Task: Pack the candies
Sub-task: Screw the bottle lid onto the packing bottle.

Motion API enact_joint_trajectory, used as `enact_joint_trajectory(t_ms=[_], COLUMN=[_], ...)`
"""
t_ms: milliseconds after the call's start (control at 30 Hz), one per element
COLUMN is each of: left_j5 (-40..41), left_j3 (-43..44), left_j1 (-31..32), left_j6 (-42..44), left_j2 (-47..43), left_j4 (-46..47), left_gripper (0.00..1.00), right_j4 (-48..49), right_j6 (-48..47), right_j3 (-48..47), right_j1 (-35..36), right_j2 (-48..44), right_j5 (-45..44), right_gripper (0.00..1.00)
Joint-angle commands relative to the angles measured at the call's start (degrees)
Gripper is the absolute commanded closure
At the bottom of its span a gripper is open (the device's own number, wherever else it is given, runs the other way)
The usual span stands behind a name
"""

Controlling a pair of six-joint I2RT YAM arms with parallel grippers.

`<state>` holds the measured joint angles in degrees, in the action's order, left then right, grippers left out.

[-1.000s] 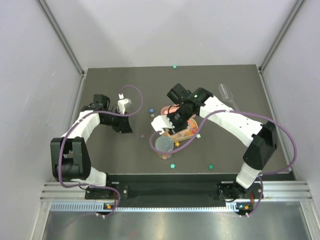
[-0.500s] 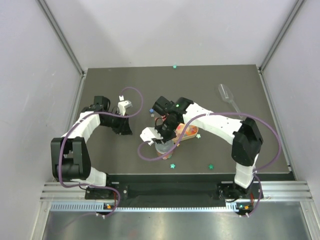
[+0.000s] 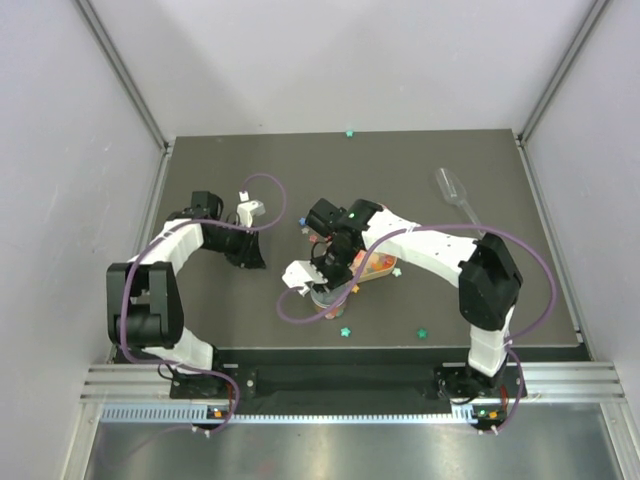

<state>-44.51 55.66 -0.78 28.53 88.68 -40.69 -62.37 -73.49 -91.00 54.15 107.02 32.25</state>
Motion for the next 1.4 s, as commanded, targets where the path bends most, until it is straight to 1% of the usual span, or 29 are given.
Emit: enact_joint_trajectory(t_ms=[0,100,167,233,267,300,333,367,400,467,500,567,600,667,700,733,767,800,833,900,967,1000,1033,1133,1167,1233,1267,1333,1367], left_j5=[-1.19,-2.06,-3.38,-4.97,-5.32,-5.67,-5.67,-5.59,-5.32,-4.27,-3.75,-3.39,-3.39,-2.43,-2.25,-2.25,-2.77,-3.3,-3.91,-5.06,-5.67,-5.5,-5.32,-5.32,-5.5,-5.67,-5.85,-5.42,-5.06], left_j3=[3.75,5.77,7.44,7.71,7.45,6.92,6.22,4.74,3.94,2.27,2.0,1.21,0.95,-0.54,-1.16,-1.78,-2.83,-3.45,-4.15,-5.73,-9.24,-10.99,-14.06,-17.07,-16.9,-15.5,-14.97,-13.31,-12.69], left_j1=[-0.1,0.16,0.25,0.34,0.34,0.25,0.51,0.6,0.51,0.6,0.6,0.51,2.08,2.71,3.58,4.02,4.55,5.86,6.74,9.81,11.93,13.85,14.83,17.65,18.17,19.49,19.84,20.72,21.08], left_j6=[-0.06,0.55,1.87,7.04,9.58,14.48,17.14,20.04,24.94,30.41,35.66,39.91,44.81,49.93,53.52,55.56,57.4,59.68,60.06,61.98,61.21,60.94,60.59,56.9,56.29,53.56,52.42,45.41,42.51], left_j2=[0.53,-0.26,-1.58,-2.98,-4.64,-5.44,-6.32,-7.38,-7.73,-7.91,-8.0,-7.83,-7.56,-6.77,-6.42,-5.9,-5.72,-5.8,-6.41,-7.12,-8.96,-9.49,-10.28,-9.59,-8.71,-5.39,-4.15,-1.08,0.07], left_j4=[1.4,-0.96,-3.24,-7.36,-8.87,-10.01,-11.94,-12.92,-13.8,-17.13,-18.1,-20.56,-21.53,-22.94,-22.86,-22.86,-22.86,-21.9,-21.2,-20.14,-16.9,-15.14,-10.86,-4.07,-3.18,-1.95,0.5,5.41,10.75], left_gripper=[0.72,0.67,0.66,0.62,0.62,0.61,0.59,0.59,0.57,0.57,0.57,0.58,0.6,0.64,0.65,0.65,0.58,0.55,0.54,0.53,0.5,0.41,0.37,0.24,0.22,0.2,0.2,0.2,0.2], right_j4=[0.49,2.42,3.65,4.36,4.45,4.71,5.41,6.02,6.81,8.75,9.45,10.25,8.51,5.96,4.2,3.75,3.66,4.35,5.14,6.2,6.29,6.56,6.73,6.73,6.65,6.47,6.12,5.59,5.5], right_j6=[-0.6,-0.16,0.02,0.81,1.24,1.51,1.86,3.43,4.4,7.99,9.67,14.58,15.65,16.54,16.54,16.45,15.15,14.53,14.26,14.6,15.65,15.84,16.01,16.89,17.94,18.82,19.26,19.62,19.97], right_j3=[2.41,-0.22,-1.98,-2.6,-2.6,-2.08,-1.55,-0.16,0.55,1.96,2.14,1.97,1.71,2.31,3.36,6.59,8.71,11.08,15.11,17.51,19.28,19.8,20.51,19.64,19.11,17.45,17.09,16.47,16.47], right_j1=[0.52,-0.01,-0.71,-1.58,-1.94,-2.38,-3.43,-4.05,-4.84,-7.64,-8.96,-13.27,-14.67,-18.02,-18.72,-19.25,-19.34,-19.26,-19.17,-19.17,-19.17,-19.17,-19.17,-19.26,-19.17,-19.17,-19.17,-19.08,-19.08], right_j2=[0.04,-3.12,-4.8,-7.26,-8.75,-9.46,-10.16,-11.56,-12.18,-13.85,-14.12,-14.12,-13.77,-12.55,-12.45,-12.63,-13.85,-14.73,-15.69,-17.55,-18.16,-18.43,-18.52,-18.25,-18.17,-18.17,-18.34,-18.69,-18.95], right_j5=[-1.13,-3.85,-5.43,-6.06,-6.41,-6.58,-6.76,-6.85,-6.85,-6.94,-6.94,-5.54,-5.01,-3.86,-3.51,-3.34,-3.25,-3.16,-2.81,-2.19,-1.49,-1.31,-1.49,-1.66,-1.75,-1.67,-1.66,-1.84,-1.75], right_gripper=[0.9,0.88,0.87,0.79,0.74,0.71,0.69,0.6,0.59,0.57,0.57,0.59,0.62,0.65,0.65,0.65,0.64,0.61,0.56,0.55,0.52,0.5,0.48,0.45,0.43,0.42,0.41,0.41,0.41])
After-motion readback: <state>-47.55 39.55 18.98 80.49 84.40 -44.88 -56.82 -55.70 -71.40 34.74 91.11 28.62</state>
